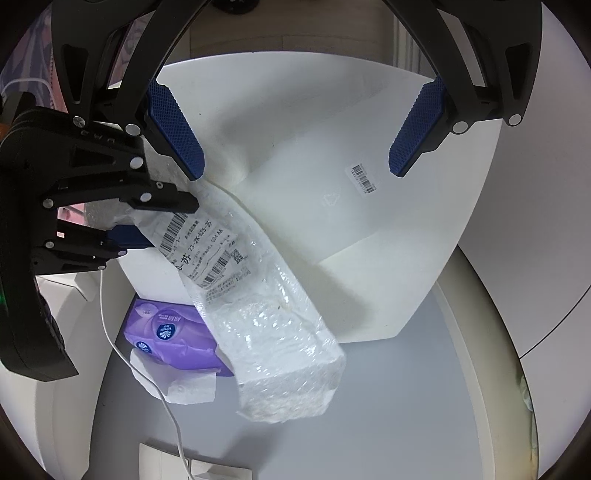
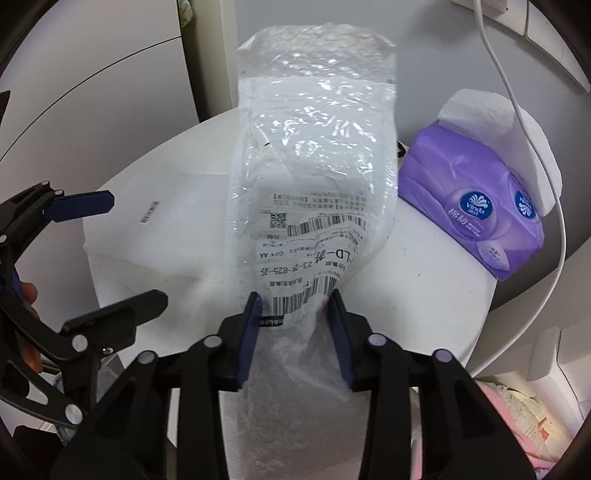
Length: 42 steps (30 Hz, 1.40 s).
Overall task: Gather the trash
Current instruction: 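Lift the bubble mailer off the nightstand with the right gripper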
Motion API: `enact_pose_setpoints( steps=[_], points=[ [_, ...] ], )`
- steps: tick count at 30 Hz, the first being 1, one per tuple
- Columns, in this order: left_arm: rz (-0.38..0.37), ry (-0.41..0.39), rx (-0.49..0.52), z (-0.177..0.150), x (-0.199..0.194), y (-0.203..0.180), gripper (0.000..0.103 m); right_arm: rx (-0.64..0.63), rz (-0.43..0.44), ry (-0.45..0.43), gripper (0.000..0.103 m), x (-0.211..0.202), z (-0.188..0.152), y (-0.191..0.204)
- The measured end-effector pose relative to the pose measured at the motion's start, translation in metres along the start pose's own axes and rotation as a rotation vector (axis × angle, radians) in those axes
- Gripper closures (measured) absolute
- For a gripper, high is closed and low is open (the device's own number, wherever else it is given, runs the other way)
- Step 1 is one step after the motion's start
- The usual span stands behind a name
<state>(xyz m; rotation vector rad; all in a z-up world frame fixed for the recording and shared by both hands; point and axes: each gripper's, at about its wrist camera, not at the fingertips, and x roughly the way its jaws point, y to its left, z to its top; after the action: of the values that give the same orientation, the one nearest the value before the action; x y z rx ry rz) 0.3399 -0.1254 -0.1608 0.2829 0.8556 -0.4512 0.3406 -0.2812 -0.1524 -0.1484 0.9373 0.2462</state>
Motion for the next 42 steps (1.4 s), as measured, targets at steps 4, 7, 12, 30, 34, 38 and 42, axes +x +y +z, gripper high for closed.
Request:
enact_pose_setpoints(
  steps=[4,7,12,30,34,38,42],
  points=[
    [0.008,-0.005,-0.01,0.0,-0.008,0.002,0.006,0.013,0.006,-0.027,0.081,-0.012,0.004,0.0],
    [0.011,-0.014,-0.018,0.0,-0.017,0.003,0.006,0.027,0.026,-0.049,0.083,-0.024,0.006,0.001],
    [0.019,-0.034,-0.024,0.001,-0.038,0.001,0.006,0.017,0.041,-0.087,0.084,-0.049,0.007,0.009],
    [0.062,-0.096,-0.066,-0.031,-0.139,-0.002,0.006,-0.004,0.072,-0.196,0.085,-0.142,-0.025,0.034],
    [0.077,-0.117,-0.073,-0.039,-0.164,-0.001,0.006,-0.018,0.075,-0.21,0.085,-0.144,-0.028,0.051],
    [0.099,-0.128,-0.084,-0.05,-0.186,0.006,0.006,-0.038,0.091,-0.229,0.085,-0.159,-0.032,0.071],
    [0.123,-0.135,-0.104,-0.063,-0.207,0.013,0.006,-0.063,0.108,-0.243,0.085,-0.173,-0.038,0.094]
  ],
)
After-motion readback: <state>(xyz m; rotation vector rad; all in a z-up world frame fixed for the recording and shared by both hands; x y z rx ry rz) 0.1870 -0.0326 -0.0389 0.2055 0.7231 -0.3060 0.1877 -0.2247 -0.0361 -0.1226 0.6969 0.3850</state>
